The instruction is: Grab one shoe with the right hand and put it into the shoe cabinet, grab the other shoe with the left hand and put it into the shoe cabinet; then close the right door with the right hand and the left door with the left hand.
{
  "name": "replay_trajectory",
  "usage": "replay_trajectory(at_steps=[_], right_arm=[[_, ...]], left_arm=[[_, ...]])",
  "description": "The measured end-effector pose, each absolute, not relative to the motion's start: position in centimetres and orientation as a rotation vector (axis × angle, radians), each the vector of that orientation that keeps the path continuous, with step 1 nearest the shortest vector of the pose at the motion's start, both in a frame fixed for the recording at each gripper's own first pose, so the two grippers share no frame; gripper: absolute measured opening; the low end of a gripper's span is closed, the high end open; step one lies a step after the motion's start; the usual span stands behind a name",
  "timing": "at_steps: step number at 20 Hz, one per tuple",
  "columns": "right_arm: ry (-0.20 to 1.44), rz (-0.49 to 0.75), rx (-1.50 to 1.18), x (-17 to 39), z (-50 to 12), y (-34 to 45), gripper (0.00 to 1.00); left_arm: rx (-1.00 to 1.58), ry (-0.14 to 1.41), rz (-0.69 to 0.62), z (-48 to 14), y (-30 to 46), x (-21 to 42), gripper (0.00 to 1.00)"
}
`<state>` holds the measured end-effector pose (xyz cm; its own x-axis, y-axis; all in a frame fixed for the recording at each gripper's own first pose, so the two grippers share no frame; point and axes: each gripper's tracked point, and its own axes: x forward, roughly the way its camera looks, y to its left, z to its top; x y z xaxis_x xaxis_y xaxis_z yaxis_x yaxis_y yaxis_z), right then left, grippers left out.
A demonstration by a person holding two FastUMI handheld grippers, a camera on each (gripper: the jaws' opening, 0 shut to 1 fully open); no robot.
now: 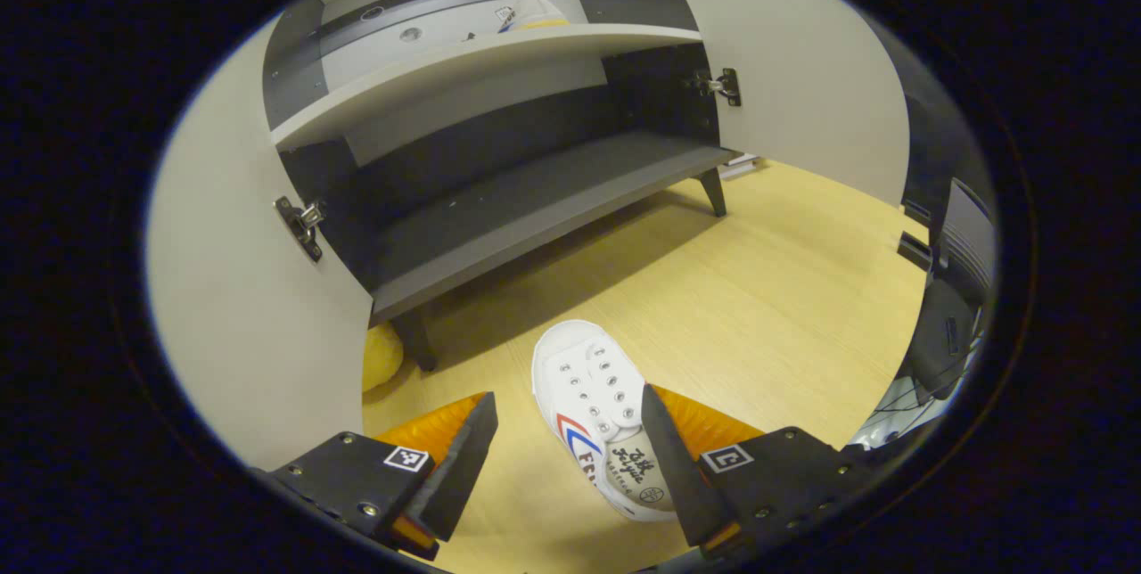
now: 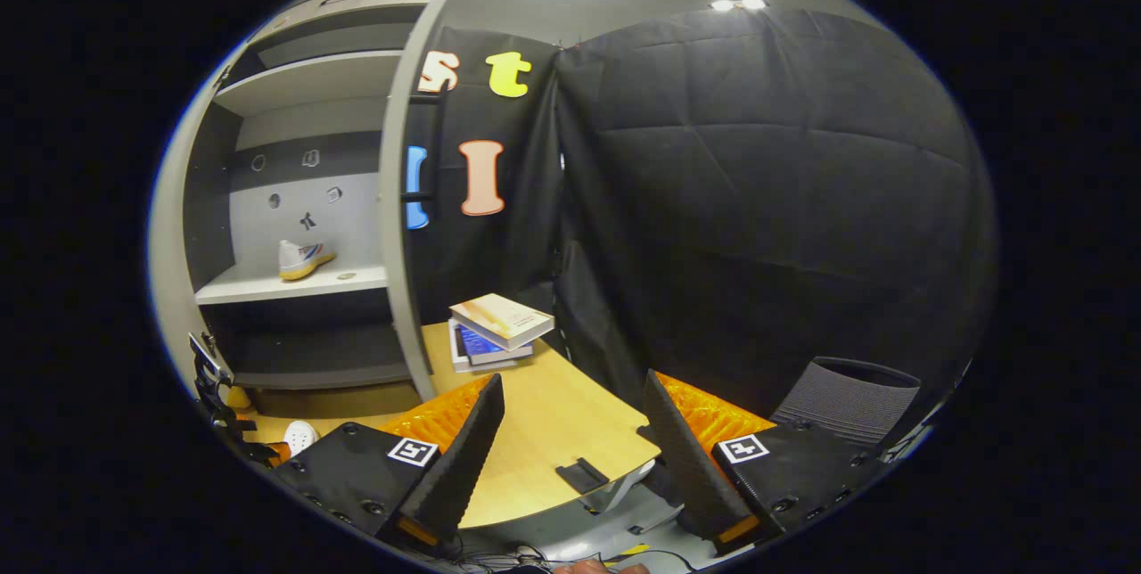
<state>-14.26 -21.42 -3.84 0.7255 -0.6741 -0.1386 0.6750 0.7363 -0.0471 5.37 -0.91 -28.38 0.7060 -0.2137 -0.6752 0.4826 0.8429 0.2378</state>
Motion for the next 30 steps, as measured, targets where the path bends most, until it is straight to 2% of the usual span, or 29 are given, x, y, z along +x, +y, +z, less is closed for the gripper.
replay_trajectory(at_steps=[5, 6, 8, 9, 11, 13, 15, 17, 18, 19, 20, 21, 22, 23, 24, 27, 30], right_arm=[[0.135, -0.833, -0.004, -15.0, -2.7, -25.8, 0.98], [0.137, -0.836, -0.001, -14.6, -2.7, -26.3, 0.98], [0.140, -0.833, 0.007, -13.6, -2.9, -27.4, 0.98], [0.142, -0.827, 0.009, -13.1, -2.8, -27.9, 0.98], [0.147, -0.817, 0.008, -12.1, -2.8, -28.7, 0.98], [0.145, -0.803, 0.013, -10.8, -2.9, -29.5, 0.98], [0.151, -0.796, 0.026, -9.1, -3.5, -30.4, 0.99], [0.161, -0.787, 0.047, -8.1, -4.0, -31.0, 0.99], [0.160, -0.785, 0.053, -7.7, -4.0, -31.3, 0.94], [0.158, -0.786, 0.057, -7.5, -4.2, -31.8, 0.99], [0.158, -0.786, 0.060, -7.2, -4.3, -32.2, 0.94], [0.160, -0.782, 0.066, -6.6, -4.5, -32.6, 0.99], [0.161, -0.780, 0.072, -6.1, -4.7, -32.9, 0.94], [0.159, -0.778, 0.076, -5.8, -4.8, -33.2, 0.99], [0.155, -0.778, 0.078, -5.5, -4.8, -33.4, 0.94], [0.150, -0.778, 0.098, -4.6, -5.2, -34.1, 0.98], [0.146, -0.763, 0.105, -3.2, -5.1, -34.3, 0.98]], left_arm=[[0.429, 0.762, -0.345, -30.2, 0.5, 5.2, 0.91], [0.420, 0.778, -0.329, -30.5, 0.8, 5.0, 0.94], [0.411, 0.817, -0.305, -31.6, 1.2, 4.8, 0.91], [0.410, 0.841, -0.298, -32.1, 1.5, 4.5, 0.94], [0.384, 0.876, -0.289, -32.4, 1.4, 4.3, 0.94], [0.372, 0.891, -0.317, -32.6, 0.9, 4.3, 0.91], [0.343, 0.931, -0.376, -33.4, -0.1, 3.5, 0.80], [0.338, 0.935, -0.386, -33.5, -0.1, 3.3, 0.49], [0.326, 0.935, -0.390, -33.5, -0.1, 3.4, 0.49], [0.298, 0.938, -0.393, -33.6, -0.2, 3.2, 0.48], [0.269, 0.951, -0.387, -33.6, -0.3, 3.3, 0.41], [0.265, 0.945, -0.372, -33.5, -0.1, 3.6, 0.41], [0.268, 0.936, -0.345, -33.4, 0.1, 4.1, 0.33], [0.257, 0.937, -0.312, -33.5, 0.2, 4.2, 0.22], [0.253, 0.943, -0.295, -33.7, 0.1, 3.9, 0.09], [0.242, 0.943, -0.271, -33.1, 0.3, 4.3, 0.00], [0.163, 0.957, -0.252, -33.0, -0.2, 4.1, 0.00]])
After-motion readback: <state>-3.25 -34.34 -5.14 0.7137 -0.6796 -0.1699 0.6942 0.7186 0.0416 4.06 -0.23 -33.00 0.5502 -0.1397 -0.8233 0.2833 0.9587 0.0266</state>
